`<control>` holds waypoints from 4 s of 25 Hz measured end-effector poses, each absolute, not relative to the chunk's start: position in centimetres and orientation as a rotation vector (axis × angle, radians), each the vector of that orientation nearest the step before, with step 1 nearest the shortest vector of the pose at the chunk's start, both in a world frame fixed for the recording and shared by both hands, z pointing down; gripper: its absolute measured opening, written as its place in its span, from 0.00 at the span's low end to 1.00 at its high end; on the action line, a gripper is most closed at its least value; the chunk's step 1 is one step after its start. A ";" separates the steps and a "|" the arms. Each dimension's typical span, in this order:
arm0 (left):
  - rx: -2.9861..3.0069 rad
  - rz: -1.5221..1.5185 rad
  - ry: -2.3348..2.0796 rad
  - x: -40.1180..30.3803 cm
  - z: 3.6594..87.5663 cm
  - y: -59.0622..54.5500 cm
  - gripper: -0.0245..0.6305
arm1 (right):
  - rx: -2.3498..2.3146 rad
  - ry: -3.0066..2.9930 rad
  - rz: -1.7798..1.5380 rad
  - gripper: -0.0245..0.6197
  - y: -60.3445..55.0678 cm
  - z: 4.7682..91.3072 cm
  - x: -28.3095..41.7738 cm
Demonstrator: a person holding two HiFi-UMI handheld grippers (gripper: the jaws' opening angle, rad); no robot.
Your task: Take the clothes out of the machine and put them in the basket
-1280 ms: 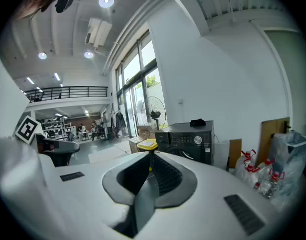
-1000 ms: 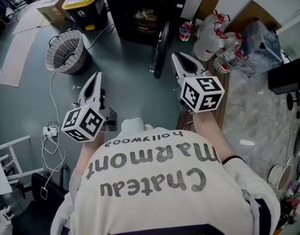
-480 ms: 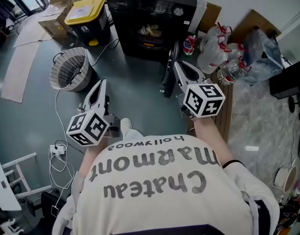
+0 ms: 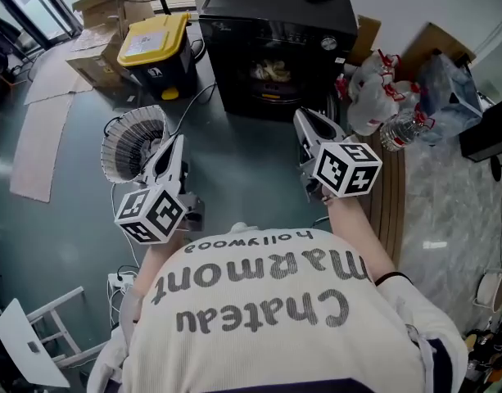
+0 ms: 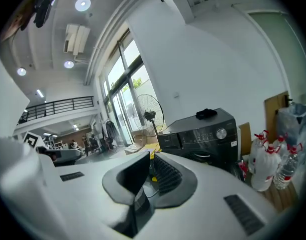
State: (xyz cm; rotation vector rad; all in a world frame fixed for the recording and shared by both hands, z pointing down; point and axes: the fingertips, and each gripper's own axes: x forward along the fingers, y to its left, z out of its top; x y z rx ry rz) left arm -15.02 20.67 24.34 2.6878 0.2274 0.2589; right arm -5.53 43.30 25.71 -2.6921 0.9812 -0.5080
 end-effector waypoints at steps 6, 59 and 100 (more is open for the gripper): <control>2.652 0.340 0.198 -12.3 27.5 16.2 0.05 | -2.741 0.938 -0.660 0.11 39.9 29.6 -4.2; 2.676 0.764 0.774 26.2 67.6 23.0 0.05 | -2.740 0.809 -0.868 0.11 30.3 72.6 27.9; 2.680 0.533 0.840 31.1 77.4 23.3 0.05 | -3.206 0.706 -1.023 0.45 33.5 85.8 49.1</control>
